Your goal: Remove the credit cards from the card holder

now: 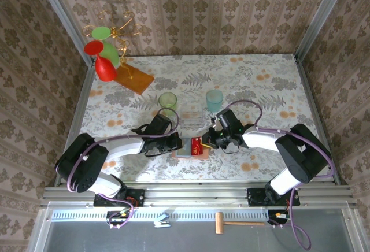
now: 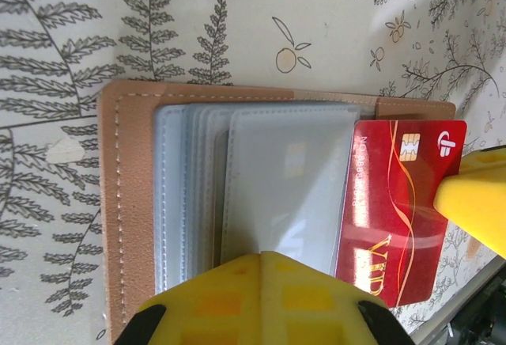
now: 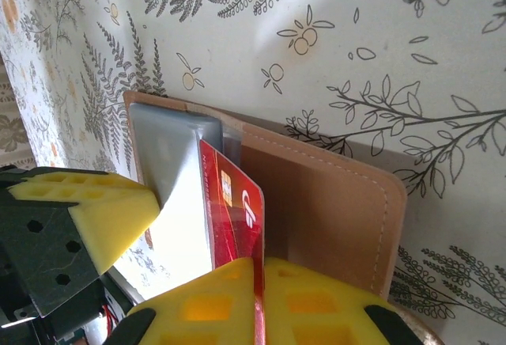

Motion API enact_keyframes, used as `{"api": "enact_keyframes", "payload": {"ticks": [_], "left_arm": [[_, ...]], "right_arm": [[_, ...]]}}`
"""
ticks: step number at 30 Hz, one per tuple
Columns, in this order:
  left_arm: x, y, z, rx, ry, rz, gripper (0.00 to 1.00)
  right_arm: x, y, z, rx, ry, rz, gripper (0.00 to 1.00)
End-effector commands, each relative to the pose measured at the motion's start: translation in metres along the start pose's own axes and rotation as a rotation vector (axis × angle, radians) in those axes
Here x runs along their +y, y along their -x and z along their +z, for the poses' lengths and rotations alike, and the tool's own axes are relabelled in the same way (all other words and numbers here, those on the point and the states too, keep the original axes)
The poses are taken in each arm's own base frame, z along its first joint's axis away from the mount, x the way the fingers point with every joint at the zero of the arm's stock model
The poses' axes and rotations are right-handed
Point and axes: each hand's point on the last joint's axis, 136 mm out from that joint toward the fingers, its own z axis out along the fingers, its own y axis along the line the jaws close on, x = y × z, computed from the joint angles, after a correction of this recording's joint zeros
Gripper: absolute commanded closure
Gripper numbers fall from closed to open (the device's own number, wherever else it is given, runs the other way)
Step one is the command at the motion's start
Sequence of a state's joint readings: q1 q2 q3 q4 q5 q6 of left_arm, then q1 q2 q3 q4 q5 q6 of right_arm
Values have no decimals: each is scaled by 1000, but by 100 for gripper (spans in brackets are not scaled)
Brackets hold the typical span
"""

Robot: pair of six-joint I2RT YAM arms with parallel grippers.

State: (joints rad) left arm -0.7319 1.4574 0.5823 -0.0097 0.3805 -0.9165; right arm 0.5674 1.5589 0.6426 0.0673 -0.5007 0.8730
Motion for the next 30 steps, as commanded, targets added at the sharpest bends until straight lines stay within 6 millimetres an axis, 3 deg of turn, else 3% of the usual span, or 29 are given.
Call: {"api": "enact_keyframes", "payload": {"ticks": [1, 14, 21, 25, 30], "left_arm": [[3, -1, -3, -14, -1, -16, 100], [5, 0, -8, -24, -12, -18, 100], [15, 6, -24, -72, 23, -33, 81], [24, 5, -31, -83, 42, -42, 79], [30, -1, -23, -37, 31, -59, 75]], "right_arm": [[-7, 1, -4, -2, -53, -12, 91], [-2, 3, -8, -17, -61, -25, 92], [2, 0, -2, -2, -59, -30, 92], [2, 1, -1, 1, -61, -30, 92], [4, 1, 1, 2, -57, -32, 91]]}}
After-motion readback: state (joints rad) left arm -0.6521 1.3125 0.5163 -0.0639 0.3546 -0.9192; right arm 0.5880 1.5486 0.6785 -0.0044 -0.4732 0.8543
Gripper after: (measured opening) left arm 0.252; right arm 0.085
